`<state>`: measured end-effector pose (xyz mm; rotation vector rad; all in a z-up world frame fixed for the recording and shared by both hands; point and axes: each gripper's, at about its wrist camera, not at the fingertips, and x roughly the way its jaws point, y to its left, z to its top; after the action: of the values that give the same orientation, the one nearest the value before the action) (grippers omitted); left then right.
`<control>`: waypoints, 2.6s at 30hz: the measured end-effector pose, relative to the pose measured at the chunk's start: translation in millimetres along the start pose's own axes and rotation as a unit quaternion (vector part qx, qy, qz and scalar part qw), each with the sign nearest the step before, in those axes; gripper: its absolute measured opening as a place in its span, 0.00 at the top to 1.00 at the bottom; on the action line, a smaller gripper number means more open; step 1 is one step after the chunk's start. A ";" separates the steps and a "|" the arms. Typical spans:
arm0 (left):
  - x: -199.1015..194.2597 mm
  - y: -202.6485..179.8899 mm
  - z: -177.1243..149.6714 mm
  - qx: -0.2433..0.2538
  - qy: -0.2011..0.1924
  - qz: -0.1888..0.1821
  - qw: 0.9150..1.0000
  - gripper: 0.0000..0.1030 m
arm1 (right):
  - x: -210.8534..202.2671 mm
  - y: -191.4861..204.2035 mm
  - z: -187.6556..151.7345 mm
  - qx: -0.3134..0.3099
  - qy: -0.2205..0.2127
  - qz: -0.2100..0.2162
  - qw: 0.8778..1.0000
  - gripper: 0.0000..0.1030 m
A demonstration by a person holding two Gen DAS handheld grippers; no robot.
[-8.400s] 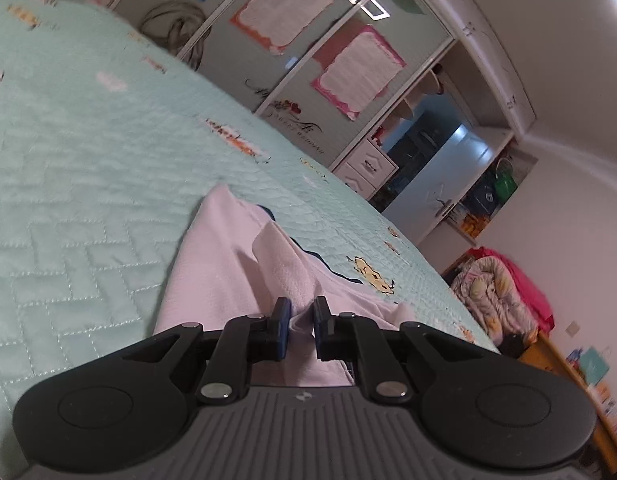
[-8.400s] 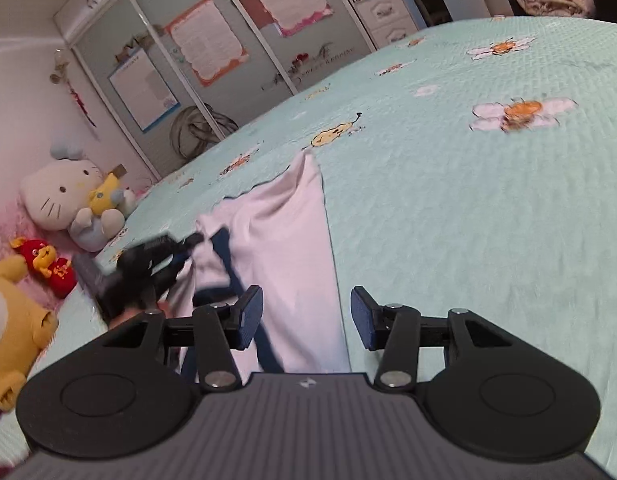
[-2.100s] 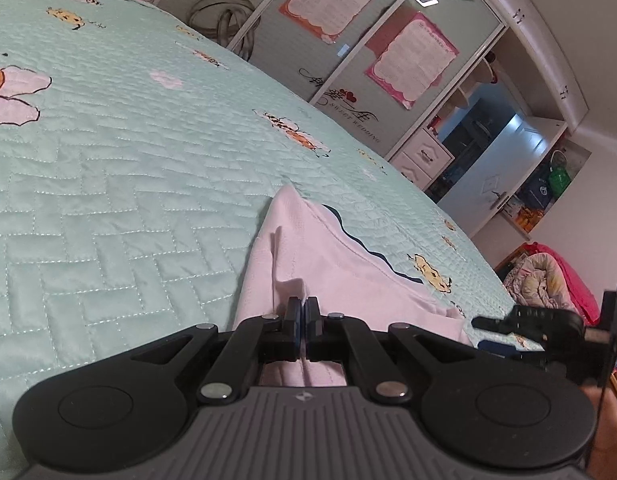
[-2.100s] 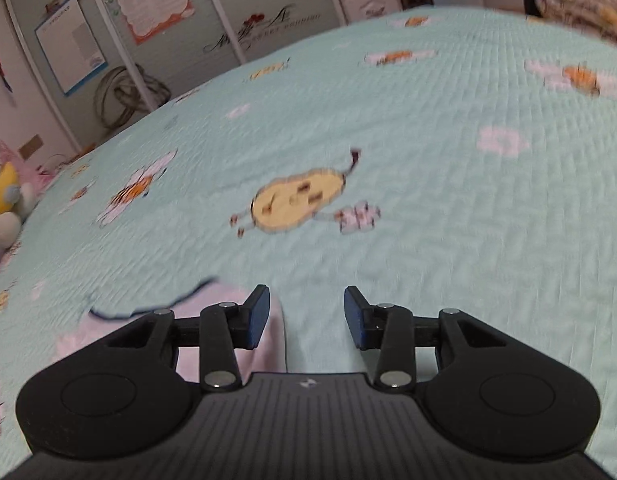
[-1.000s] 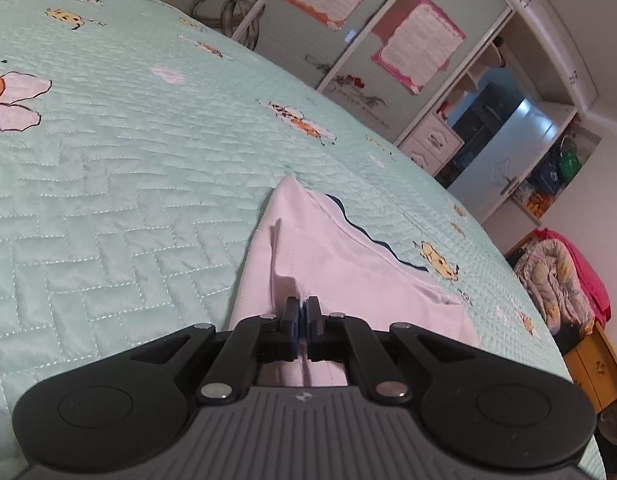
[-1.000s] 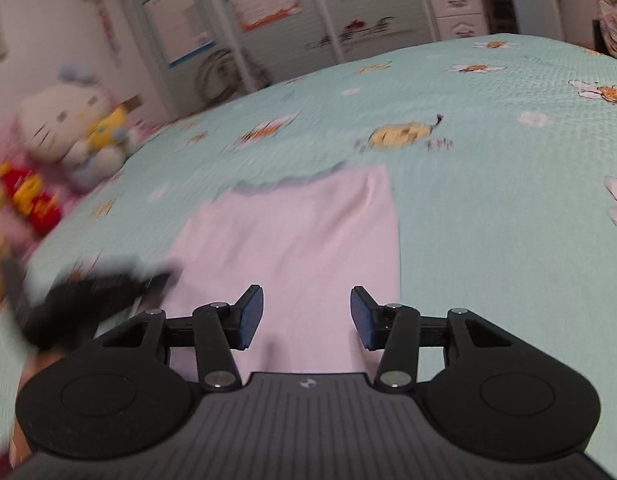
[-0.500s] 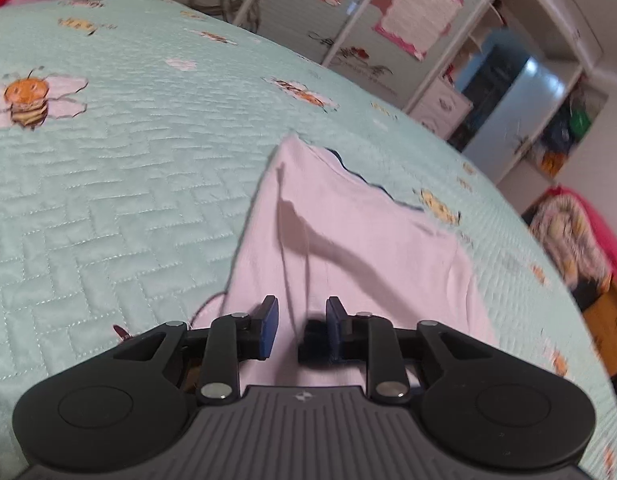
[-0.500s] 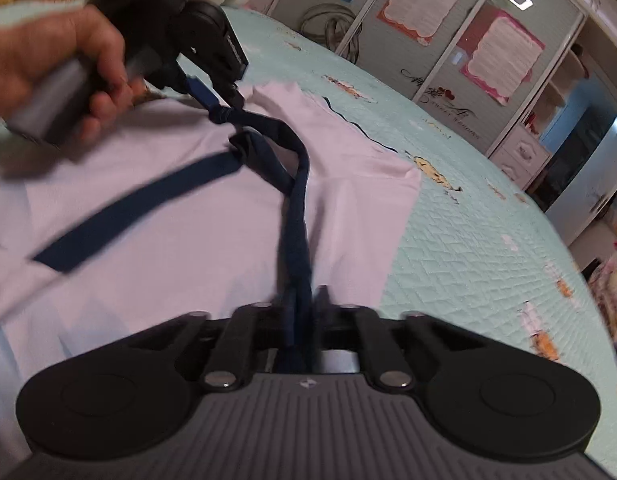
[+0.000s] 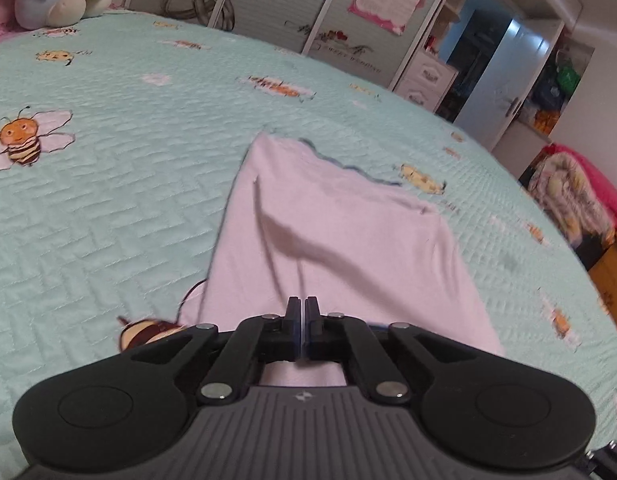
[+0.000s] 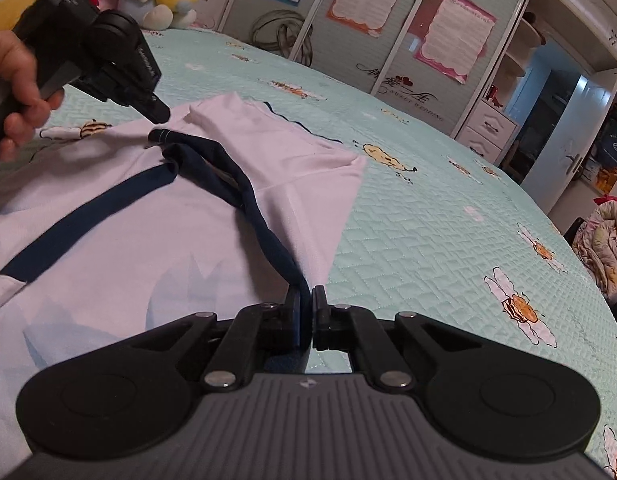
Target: Fold clothes
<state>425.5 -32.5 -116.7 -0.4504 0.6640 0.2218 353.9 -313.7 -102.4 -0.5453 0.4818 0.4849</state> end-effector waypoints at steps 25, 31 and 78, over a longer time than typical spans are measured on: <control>5.2 14.5 -2.2 -0.067 -0.026 -0.057 0.996 1.00 | 7.8 21.9 0.8 -0.037 0.004 0.012 0.999 0.94; 6.5 11.4 -11.0 -0.039 -0.020 -0.061 0.997 0.97 | 9.4 18.3 -5.5 -0.037 0.020 0.027 0.999 0.94; 13.4 18.9 -29.6 -0.131 -0.153 -0.042 0.979 0.54 | 322.8 -186.1 84.8 0.457 0.009 0.195 0.868 1.00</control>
<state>413.4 -29.0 -152.1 -0.6805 0.3122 0.2931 733.4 -305.9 -146.5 0.4801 0.7752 0.5708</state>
